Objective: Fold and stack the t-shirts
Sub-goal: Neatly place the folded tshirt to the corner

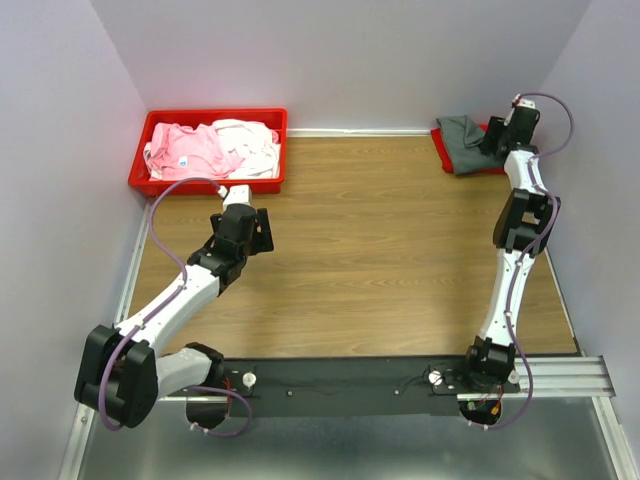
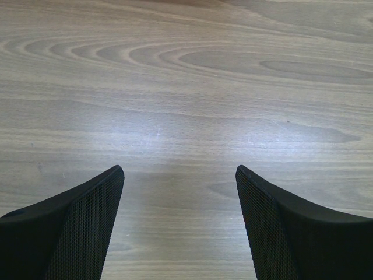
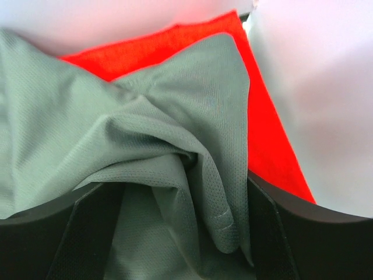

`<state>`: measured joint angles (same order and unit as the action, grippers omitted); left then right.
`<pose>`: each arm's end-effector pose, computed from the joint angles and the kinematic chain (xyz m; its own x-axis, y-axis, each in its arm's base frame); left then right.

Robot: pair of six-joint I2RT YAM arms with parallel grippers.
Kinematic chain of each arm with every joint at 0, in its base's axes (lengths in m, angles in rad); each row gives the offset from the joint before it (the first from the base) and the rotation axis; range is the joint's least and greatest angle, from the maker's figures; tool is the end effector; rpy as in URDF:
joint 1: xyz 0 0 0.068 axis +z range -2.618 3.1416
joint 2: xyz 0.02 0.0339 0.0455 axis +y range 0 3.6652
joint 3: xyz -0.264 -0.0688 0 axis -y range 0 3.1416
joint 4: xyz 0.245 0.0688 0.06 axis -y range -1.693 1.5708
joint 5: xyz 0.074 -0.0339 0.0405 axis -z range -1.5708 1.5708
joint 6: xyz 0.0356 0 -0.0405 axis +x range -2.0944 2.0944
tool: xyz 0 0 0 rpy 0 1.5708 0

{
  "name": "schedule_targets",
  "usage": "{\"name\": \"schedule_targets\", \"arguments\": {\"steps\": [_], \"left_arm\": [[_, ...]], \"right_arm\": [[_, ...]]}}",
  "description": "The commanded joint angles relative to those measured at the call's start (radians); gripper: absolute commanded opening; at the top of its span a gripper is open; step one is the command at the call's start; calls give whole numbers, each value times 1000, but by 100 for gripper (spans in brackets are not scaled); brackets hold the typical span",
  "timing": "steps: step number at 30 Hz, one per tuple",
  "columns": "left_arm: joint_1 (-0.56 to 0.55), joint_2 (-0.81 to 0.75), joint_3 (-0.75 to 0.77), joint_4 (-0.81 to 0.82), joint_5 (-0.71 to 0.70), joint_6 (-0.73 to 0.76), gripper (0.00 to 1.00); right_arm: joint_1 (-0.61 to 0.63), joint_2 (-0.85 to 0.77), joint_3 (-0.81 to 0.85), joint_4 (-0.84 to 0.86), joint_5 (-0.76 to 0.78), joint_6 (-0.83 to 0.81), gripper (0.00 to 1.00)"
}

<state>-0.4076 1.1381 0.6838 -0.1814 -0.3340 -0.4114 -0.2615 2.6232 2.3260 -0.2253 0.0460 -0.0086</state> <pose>0.2272 -0.0854 0.2357 -0.5525 -0.1729 -0.8154 -0.0967 0.9849 -0.1434 0.5754 -0.1557 0.1753 -0.4846 0.1208 -0.8663 0.2926 0.9558 -0.0304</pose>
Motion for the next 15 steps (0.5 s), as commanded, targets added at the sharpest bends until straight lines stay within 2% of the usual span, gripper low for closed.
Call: {"name": "schedule_targets", "arguments": {"steps": [1, 4, 15], "left_arm": [[-8, 0, 0, 17, -39, 3, 85], [-8, 2, -1, 17, -40, 3, 85], [-11, 9, 0, 16, -45, 3, 85]], "right_arm": [[1, 1, 64, 30, -11, 50, 87], [-2, 15, 82, 40, -11, 84, 92], [-100, 54, 73, 57, -18, 424, 87]]}}
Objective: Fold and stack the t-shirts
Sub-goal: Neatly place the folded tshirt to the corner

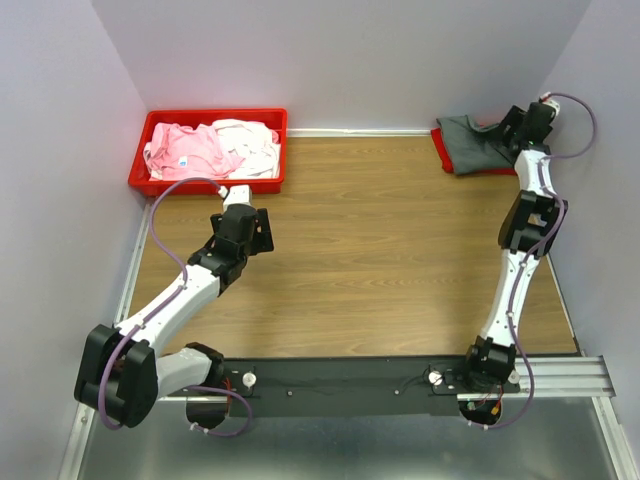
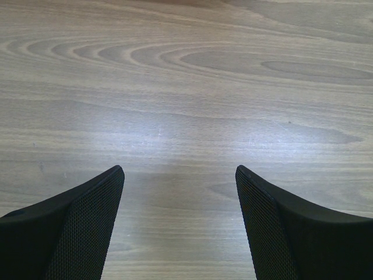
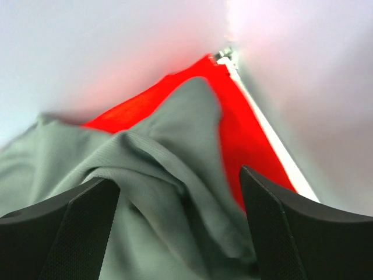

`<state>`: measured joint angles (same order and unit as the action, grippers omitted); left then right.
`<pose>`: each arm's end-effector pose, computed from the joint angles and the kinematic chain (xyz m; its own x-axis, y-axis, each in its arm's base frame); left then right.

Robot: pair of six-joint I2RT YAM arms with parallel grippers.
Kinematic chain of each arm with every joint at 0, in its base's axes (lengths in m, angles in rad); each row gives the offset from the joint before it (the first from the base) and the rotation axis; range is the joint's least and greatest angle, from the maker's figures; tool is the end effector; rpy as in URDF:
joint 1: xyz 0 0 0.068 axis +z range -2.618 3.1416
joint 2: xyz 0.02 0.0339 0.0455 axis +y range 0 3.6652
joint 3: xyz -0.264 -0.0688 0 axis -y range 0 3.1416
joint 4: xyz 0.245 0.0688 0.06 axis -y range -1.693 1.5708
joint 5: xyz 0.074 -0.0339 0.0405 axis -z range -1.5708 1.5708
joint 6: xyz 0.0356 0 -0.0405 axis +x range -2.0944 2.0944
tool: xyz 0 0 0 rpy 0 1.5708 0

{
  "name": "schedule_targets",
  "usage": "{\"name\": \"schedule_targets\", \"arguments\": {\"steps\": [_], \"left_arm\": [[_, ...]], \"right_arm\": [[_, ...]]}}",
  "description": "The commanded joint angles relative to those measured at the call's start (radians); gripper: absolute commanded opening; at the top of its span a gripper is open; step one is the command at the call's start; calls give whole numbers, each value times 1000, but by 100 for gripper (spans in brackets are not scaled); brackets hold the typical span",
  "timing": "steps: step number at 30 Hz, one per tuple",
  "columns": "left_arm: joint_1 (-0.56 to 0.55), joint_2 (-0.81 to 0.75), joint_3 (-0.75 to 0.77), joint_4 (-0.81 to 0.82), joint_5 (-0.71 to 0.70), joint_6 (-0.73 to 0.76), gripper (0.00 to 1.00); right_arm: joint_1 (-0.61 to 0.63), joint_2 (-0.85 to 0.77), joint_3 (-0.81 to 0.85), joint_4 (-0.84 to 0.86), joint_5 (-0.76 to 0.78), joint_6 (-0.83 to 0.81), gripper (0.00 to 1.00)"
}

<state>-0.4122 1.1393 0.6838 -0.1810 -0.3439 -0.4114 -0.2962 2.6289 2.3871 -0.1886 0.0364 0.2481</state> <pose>0.2270 -0.0861 0.2355 -0.5506 -0.1701 -0.8172 -0.0998 0.9854 -0.1379 0.5753 -0.1769 0.1969 -0.3075 0.3504 -0.8847 0.4114 0.8873 0.2084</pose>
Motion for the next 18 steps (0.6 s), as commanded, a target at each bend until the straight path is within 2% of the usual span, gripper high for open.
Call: {"name": "schedule_targets", "arguments": {"steps": [1, 9, 14, 18], "left_arm": [[-7, 8, -1, 17, -37, 3, 85], [-8, 19, 2, 15, -32, 3, 85], [-11, 13, 2, 15, -32, 0, 85], [-13, 8, 2, 17, -33, 2, 85]], "right_arm": [[-75, 55, 14, 20, -29, 210, 86], [-142, 75, 1, 21, -115, 358, 81], [-141, 46, -6, 44, -275, 303, 75], [-126, -79, -81, 64, -328, 225, 75]]}}
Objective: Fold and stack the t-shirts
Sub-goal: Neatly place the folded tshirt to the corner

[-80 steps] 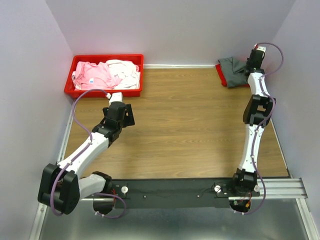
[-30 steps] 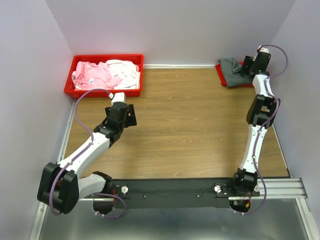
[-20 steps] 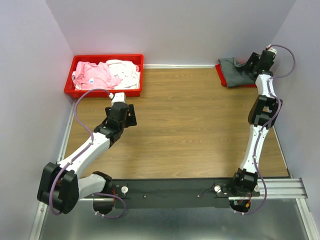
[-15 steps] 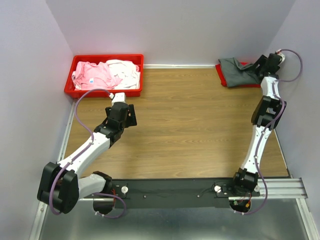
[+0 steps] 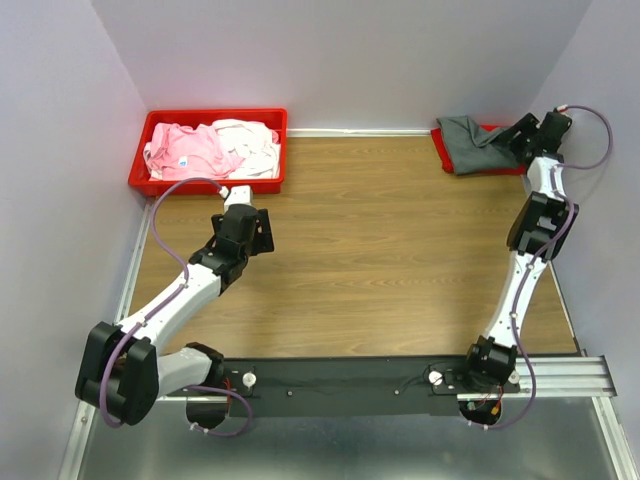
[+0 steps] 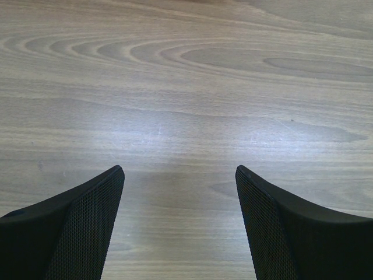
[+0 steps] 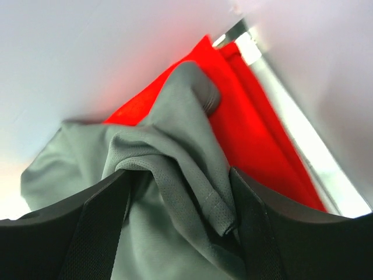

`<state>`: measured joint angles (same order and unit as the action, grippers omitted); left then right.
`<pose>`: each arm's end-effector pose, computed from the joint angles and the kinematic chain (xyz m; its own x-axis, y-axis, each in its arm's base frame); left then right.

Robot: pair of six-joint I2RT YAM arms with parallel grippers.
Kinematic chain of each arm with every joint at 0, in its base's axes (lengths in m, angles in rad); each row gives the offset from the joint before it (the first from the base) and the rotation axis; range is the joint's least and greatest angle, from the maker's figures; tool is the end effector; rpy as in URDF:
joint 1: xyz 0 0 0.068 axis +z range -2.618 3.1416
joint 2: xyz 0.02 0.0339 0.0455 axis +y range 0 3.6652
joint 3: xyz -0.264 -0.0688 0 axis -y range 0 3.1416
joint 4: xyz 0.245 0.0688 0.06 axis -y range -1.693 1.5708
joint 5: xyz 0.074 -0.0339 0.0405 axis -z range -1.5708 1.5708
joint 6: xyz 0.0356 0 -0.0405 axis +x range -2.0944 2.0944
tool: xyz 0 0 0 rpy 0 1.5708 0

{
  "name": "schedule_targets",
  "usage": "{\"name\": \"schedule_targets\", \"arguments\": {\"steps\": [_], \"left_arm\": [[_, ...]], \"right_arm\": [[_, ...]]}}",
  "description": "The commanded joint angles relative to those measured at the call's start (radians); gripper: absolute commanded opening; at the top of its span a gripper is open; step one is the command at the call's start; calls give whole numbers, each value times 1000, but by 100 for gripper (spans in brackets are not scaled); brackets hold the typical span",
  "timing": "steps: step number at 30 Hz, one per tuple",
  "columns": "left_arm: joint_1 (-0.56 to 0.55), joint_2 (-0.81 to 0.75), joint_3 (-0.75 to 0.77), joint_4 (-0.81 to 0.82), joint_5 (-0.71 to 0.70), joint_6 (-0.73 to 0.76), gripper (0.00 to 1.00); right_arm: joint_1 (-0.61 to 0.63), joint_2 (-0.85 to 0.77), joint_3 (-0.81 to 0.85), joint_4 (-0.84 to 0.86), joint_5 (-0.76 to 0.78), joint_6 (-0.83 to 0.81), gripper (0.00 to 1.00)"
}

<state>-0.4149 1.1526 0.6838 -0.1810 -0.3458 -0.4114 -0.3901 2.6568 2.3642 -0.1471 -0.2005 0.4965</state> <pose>0.2282 -0.0873 0.2325 -0.5604 -0.1643 -0.8118 -0.1002 0.9864 -0.1304 0.5613 -0.2231 0.1770 -0.2480 0.6067 -0.7552 0.3686 0.7801 0.5056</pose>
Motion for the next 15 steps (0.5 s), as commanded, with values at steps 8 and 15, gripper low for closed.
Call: {"name": "schedule_targets", "arguments": {"steps": [8, 15], "left_arm": [[-19, -22, 3, 17, -36, 6, 85], [-28, -42, 0, 18, -44, 8, 85]], "right_arm": [[68, -294, -204, 43, 42, -209, 76], [145, -298, -211, 41, 93, -386, 63]]}}
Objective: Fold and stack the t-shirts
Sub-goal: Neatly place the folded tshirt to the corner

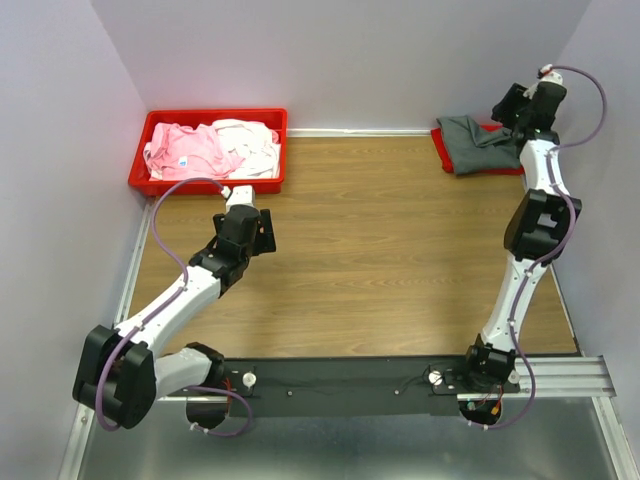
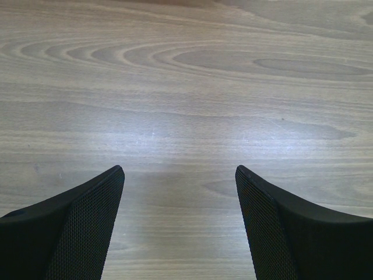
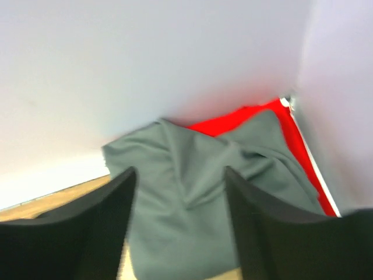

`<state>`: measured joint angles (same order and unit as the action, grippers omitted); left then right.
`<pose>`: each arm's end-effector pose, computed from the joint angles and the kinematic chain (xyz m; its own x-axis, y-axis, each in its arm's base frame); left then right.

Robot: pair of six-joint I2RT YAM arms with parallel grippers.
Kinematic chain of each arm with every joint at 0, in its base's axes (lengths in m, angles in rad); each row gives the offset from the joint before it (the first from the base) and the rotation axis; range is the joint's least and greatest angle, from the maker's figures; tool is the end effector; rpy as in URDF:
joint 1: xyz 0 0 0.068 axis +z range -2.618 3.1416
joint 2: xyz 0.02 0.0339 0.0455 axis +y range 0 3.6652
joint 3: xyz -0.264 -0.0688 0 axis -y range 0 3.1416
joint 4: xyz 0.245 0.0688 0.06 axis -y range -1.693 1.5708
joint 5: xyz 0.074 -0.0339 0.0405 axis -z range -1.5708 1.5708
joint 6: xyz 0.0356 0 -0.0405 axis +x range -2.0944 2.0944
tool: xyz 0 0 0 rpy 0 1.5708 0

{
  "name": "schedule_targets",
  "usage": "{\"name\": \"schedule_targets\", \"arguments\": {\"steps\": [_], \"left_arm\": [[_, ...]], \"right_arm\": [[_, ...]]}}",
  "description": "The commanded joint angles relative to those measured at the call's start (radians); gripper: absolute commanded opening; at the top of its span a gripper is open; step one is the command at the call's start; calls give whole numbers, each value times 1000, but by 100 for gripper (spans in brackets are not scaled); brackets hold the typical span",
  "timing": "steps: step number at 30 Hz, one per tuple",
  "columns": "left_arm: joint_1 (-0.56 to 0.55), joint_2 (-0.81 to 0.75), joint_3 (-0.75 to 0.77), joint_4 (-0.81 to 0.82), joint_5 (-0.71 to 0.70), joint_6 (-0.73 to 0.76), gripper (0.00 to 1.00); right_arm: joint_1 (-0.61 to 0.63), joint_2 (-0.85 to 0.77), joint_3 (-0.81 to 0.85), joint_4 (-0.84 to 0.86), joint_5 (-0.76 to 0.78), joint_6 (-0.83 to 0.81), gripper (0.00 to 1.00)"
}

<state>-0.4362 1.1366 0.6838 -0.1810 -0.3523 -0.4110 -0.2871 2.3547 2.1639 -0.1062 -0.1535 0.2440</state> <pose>0.2246 -0.0911 0.2362 -0.5498 -0.1574 -0.8203 -0.0819 0.9875 -0.1346 0.5412 -0.1541 0.2810 -0.2386 0.3194 -0.9171 0.2033 0.9399 0.2744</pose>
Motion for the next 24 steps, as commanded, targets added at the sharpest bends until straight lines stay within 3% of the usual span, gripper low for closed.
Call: {"name": "schedule_targets", "arguments": {"steps": [1, 12, 24], "left_arm": [[-10, -28, 0, 17, -37, 8, 85], [-19, -20, -3, 23, -40, 8, 85], [-25, -20, -3, 26, -40, 8, 85]], "right_arm": [[48, 15, -3, 0, 42, -164, 56], [85, 169, 63, -12, 8, -331, 53], [109, 268, 129, -32, 42, -371, 49]]}}
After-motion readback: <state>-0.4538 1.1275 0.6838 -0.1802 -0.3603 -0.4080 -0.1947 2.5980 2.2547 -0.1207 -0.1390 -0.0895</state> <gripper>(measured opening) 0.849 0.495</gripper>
